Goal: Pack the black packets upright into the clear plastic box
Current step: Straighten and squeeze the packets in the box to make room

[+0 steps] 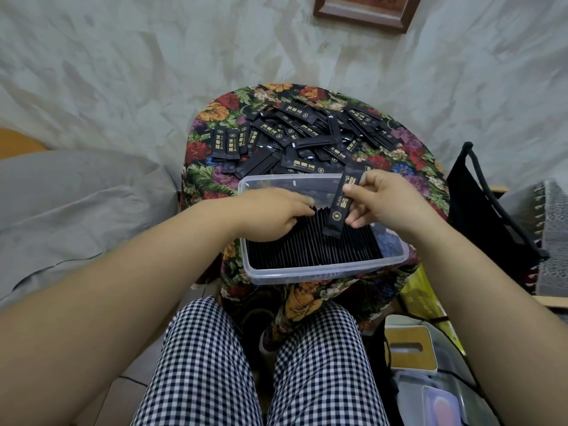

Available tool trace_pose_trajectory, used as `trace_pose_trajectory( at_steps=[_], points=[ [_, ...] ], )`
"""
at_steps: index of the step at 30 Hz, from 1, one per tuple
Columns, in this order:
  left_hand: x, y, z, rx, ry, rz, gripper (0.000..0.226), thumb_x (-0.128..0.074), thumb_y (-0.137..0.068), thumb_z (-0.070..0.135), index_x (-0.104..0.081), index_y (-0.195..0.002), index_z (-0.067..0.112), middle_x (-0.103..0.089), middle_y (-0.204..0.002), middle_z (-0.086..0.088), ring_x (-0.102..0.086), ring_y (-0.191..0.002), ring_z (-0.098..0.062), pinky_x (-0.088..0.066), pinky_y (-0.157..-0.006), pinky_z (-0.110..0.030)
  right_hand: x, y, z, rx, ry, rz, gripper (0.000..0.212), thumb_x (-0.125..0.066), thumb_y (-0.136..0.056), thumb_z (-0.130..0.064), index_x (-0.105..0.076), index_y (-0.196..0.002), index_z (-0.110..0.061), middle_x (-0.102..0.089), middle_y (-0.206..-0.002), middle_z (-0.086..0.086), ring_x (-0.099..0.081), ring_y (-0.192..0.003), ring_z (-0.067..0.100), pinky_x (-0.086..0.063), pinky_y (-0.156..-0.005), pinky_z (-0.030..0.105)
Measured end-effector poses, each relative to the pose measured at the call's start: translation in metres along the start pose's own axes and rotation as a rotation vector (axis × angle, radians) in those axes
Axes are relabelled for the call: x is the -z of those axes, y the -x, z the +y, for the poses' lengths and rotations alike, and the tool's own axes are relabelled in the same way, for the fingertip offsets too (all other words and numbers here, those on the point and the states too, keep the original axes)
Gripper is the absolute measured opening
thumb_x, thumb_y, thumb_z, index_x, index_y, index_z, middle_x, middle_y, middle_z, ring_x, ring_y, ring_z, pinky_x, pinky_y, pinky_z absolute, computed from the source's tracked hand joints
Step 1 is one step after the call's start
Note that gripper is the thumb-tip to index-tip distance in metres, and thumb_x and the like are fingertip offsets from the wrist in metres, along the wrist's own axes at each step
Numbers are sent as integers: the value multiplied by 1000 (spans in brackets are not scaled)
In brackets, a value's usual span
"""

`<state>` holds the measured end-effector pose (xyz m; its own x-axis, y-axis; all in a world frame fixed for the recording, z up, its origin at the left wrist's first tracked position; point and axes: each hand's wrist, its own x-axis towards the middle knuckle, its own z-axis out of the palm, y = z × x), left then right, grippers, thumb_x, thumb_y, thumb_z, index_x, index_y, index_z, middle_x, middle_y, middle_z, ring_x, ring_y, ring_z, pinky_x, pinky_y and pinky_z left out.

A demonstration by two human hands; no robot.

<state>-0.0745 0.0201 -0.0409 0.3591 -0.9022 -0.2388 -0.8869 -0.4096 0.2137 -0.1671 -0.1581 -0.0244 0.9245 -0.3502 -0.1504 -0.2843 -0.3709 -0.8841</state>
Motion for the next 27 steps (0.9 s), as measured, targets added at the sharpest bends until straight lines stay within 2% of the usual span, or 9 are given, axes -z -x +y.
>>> trace_pose_trajectory(
  at_steps=[2, 5, 10, 14, 20, 24, 27],
  points=[
    [0, -2, 0, -4, -69, -87, 49, -32, -101, 17, -25, -148, 27, -13, -158, 11, -14, -144, -14, -16, -113, -28, -3, -3, 3, -13, 100, -14, 17, -58, -94, -12, -52, -81, -4, -57, -60, 11, -61, -45, 16, -53, -47, 28],
    [0, -2, 1, 7, -137, -154, 49, -30, -102, 21, -21, -148, 33, -7, -158, 15, -14, -144, -14, -23, -109, -29, -9, -8, 5, 6, 222, -2, 16, -60, -93, -15, -54, -85, -2, -59, -59, 8, -61, -48, 17, -53, -50, 31],
    [-2, -2, 1, -11, -156, -127, 47, -31, -102, 21, -25, -147, 33, -11, -157, 15, -19, -142, -15, -29, -104, -29, -17, -15, 3, 34, 294, 48, 18, -60, -93, -17, -56, -97, 0, -60, -63, 8, -63, -51, 19, -56, -54, 34],
    [-3, -2, 0, -13, -140, -99, 46, -31, -102, 21, -29, -146, 33, -15, -155, 15, -26, -139, -16, -32, -95, -27, -22, -15, 1, 71, 338, 70, 14, -60, -93, -18, -53, -85, -8, -58, -64, 6, -63, -50, 18, -57, -54, 33],
    [-5, -3, -3, -25, -131, -75, 45, -31, -101, 18, -33, -144, 31, -20, -154, 13, -32, -135, -16, -33, -95, -27, -25, -15, 3, 82, 372, 79, 12, -60, -92, -16, -56, -90, -5, -58, -62, 3, -61, -44, 12, -56, -48, 28],
    [-5, -4, -4, -24, -126, -65, 45, -31, -101, 18, -34, -144, 32, -22, -153, 12, -34, -133, -17, -33, -95, -27, -28, -13, 4, 82, 423, 70, 21, -60, -93, -18, -49, -75, -15, -57, -58, 4, -66, -50, 18, -57, -52, 34],
    [-7, -5, -5, -22, -136, -64, 47, -31, -101, 19, -29, -145, 33, -22, -153, 10, -35, -133, -20, -37, -99, -32, -34, -11, 6, 48, 444, 45, 23, -59, -93, -20, -46, -74, -21, -59, -57, 4, -66, -52, 21, -56, -56, 36]
  ],
)
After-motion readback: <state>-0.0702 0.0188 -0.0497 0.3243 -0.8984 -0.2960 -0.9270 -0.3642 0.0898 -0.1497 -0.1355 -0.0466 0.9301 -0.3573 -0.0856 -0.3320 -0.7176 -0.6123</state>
